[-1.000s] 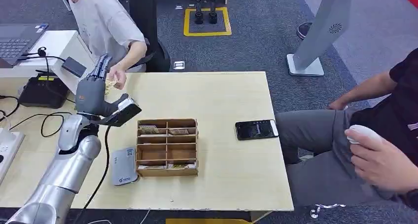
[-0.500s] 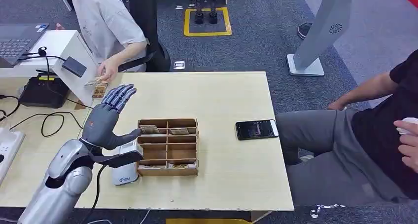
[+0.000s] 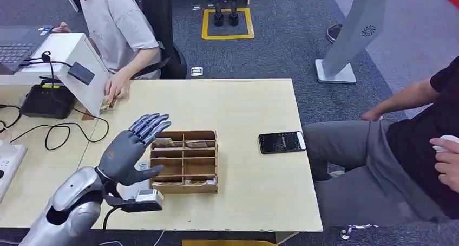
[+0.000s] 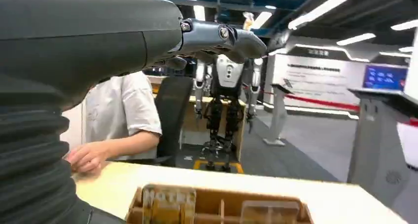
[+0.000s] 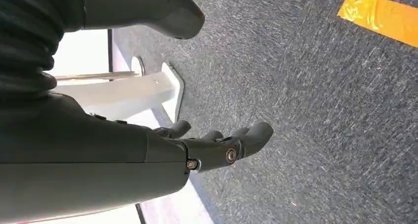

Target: Pass the card to the sensor for recognition and then transmit it.

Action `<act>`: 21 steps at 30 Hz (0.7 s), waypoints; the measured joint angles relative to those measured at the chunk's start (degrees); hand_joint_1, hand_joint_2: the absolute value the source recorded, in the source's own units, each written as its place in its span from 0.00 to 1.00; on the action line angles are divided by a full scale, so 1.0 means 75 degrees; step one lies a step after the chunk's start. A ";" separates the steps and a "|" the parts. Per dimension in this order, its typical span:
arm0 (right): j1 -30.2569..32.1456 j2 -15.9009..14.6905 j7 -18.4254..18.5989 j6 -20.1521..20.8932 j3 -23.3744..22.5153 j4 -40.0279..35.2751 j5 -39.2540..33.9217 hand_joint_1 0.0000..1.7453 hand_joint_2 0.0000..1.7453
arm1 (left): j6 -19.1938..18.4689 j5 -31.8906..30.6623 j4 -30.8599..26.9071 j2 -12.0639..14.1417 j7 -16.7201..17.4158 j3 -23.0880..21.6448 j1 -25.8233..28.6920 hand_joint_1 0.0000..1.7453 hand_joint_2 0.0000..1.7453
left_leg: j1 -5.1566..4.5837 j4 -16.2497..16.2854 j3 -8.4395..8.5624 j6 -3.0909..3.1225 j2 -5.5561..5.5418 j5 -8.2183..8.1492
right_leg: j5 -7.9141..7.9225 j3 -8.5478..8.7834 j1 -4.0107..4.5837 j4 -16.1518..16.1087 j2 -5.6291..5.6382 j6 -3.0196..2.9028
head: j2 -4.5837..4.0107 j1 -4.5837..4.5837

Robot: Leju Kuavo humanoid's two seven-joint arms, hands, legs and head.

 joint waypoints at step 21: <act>-0.0048 0.0000 0.0041 -0.0017 -0.0125 -0.0026 0.0163 0.00 1.00 | 0.0737 -0.1815 0.0411 0.0160 0.0679 -0.1620 0.0121 0.00 1.00 | -0.0002 0.0001 0.0001 0.0000 -0.0001 0.0000 | 0.0001 0.0001 -0.0001 0.0000 -0.0002 0.0000 | 0.0003 0.0000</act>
